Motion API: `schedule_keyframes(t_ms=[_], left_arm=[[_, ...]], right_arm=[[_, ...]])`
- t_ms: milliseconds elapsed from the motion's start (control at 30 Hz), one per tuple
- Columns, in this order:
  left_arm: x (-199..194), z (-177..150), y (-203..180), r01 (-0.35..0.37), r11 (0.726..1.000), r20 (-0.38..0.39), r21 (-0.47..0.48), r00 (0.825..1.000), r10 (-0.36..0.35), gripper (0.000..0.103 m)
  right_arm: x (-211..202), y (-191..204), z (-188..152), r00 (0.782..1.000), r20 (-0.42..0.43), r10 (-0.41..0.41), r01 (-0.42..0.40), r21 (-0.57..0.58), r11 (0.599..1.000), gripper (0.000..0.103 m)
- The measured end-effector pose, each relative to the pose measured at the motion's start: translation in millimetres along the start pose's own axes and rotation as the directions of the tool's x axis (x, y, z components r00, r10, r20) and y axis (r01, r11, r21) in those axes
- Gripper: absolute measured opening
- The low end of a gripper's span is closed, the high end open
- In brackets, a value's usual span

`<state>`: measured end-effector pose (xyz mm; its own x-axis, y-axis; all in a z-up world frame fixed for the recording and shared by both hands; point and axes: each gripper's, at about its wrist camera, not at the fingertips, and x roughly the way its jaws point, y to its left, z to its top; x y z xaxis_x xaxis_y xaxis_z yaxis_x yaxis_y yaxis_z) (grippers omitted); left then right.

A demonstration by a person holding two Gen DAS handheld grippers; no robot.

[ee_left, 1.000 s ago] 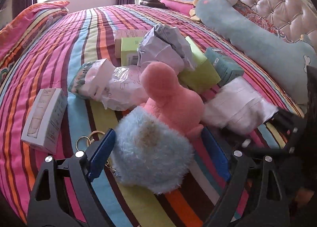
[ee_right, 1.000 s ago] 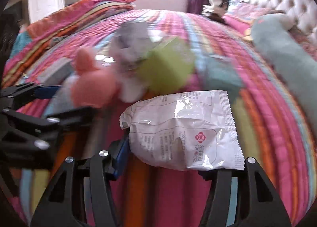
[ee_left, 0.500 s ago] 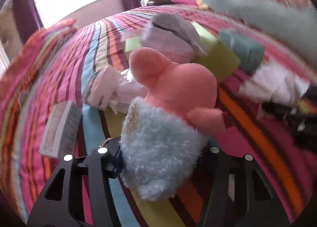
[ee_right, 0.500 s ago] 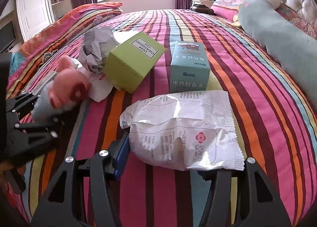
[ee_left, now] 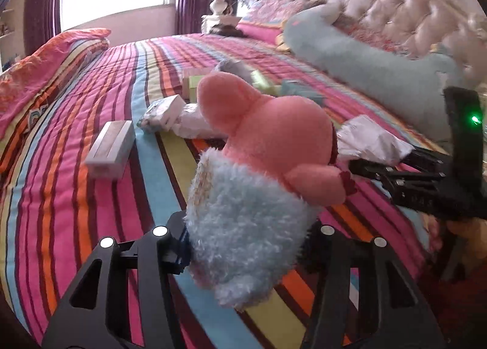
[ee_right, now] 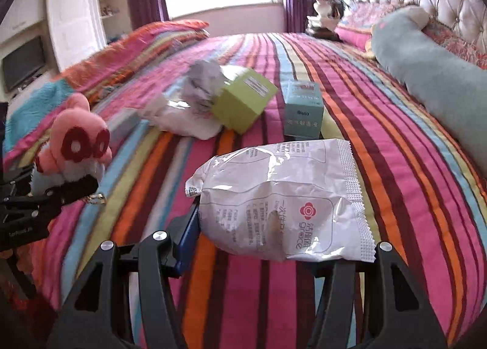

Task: Collect trash
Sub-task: 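Grasp the pink-blue plush with the left gripper while the right grasps the white wrapper, then carry the plush and wrapper over the wastebasket and open both grippers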

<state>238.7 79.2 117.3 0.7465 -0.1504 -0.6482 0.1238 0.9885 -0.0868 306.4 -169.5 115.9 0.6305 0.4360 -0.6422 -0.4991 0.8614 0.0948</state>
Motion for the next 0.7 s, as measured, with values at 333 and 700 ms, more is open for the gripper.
schedule_keyframes(t_ms=[333, 700], left_arm=[[-111, -127, -67, 0.164, 0.986, -0.022, -0.022, 0.986, -0.164, 0.052], [-59, -276, -122, 0.126, 0.992, -0.342, -0.017, 0.931, -0.124, 0.052]], right_arm=[[-146, 33, -107, 0.993, 0.03, 0.112, -0.11, -0.056, 0.992, 0.053], [-133, 43, -244, 0.946, -0.318, 0.065, -0.047, 0.064, 0.997, 0.053]])
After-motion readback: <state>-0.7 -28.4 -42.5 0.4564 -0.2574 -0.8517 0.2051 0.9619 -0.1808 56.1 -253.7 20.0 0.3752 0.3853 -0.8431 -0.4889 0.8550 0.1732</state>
